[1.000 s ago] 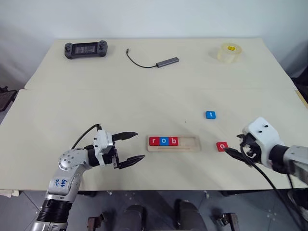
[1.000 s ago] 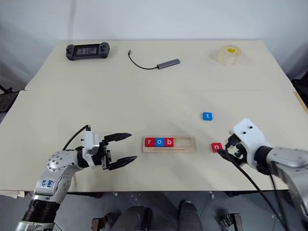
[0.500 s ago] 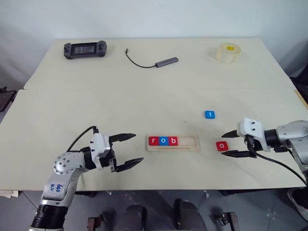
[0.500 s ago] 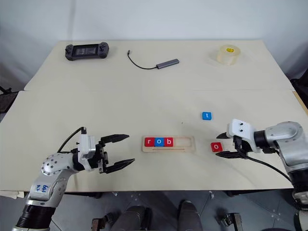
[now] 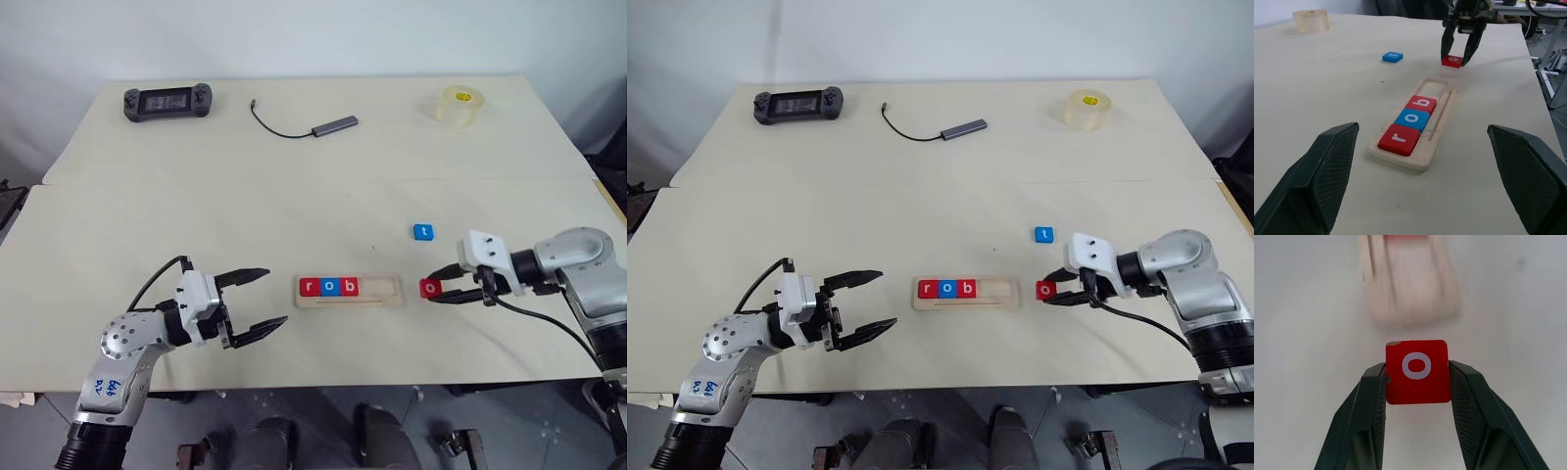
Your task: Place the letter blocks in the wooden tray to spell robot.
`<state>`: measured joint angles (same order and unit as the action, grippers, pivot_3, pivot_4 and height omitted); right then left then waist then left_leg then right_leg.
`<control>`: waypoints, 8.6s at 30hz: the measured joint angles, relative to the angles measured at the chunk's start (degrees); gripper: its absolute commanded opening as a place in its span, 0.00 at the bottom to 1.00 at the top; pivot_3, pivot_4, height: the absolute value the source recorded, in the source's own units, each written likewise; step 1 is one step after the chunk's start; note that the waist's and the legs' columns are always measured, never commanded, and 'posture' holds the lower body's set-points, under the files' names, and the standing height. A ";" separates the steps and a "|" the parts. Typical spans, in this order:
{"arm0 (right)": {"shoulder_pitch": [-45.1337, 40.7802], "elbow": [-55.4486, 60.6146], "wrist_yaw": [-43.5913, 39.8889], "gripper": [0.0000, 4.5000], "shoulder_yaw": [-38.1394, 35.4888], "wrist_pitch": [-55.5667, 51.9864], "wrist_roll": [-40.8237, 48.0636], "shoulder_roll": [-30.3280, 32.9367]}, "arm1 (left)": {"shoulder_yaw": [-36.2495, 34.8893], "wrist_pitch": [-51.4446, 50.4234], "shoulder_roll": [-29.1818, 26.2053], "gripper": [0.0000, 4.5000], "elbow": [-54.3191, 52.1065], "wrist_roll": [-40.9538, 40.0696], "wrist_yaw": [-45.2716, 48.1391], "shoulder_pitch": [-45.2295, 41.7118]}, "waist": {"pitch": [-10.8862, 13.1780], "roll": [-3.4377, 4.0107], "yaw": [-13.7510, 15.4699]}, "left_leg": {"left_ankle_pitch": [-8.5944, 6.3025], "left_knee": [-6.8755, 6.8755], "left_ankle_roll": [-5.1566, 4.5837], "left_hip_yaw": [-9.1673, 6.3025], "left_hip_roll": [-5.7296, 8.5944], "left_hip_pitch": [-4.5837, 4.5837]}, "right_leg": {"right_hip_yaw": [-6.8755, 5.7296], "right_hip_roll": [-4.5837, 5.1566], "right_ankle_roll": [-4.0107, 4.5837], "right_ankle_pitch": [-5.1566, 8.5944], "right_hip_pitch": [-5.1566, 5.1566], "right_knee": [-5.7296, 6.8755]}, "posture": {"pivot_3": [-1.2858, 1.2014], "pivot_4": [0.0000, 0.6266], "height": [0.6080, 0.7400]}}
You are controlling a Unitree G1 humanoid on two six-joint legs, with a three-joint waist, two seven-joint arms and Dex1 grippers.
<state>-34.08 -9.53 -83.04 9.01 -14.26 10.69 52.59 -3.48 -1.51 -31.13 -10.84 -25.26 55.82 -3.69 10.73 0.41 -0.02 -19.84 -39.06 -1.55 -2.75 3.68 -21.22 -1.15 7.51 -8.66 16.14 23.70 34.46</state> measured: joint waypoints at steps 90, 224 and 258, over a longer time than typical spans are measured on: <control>46.95 22.88 41.25 0.99 -39.09 5.47 10.14 -27.66 | 1.15 1.73 1.97 1.00 7.35 0.70 -2.05 -6.29 | -0.11 0.03 0.21 | 0.06 0.02 0.06 0.14 0.02 0.28 | 0.22 -0.10 0.06 0.03 -0.07 0.37 | 0.52 0.24 1.00; -5.00 -1.77 0.30 0.33 6.29 -5.88 -3.63 -9.01 | 2.91 -0.89 1.56 1.00 -4.07 0.47 -1.52 0.09 | -0.07 0.08 0.01 | -0.02 -0.06 0.15 -0.02 -0.12 -0.02 | -0.14 -0.09 0.14 0.02 0.02 0.18 | 0.52 0.24 1.00; -4.79 -2.60 2.06 0.33 5.76 -5.96 -4.05 -7.70 | 2.94 -0.75 1.88 1.00 -4.06 0.65 -2.36 -0.26 | -0.07 0.08 0.03 | -0.02 -0.06 0.15 -0.02 -0.12 -0.02 | -0.13 -0.09 0.14 0.02 0.02 0.17 | 0.52 0.24 1.00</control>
<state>-38.88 -12.13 -80.98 14.77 -20.22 6.65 44.89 -0.54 -2.26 -29.24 -14.90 -24.61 53.45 -3.95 10.67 0.48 0.01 -19.86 -39.12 -1.41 -2.77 3.56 -21.24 -1.28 7.43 -8.51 16.15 23.72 34.63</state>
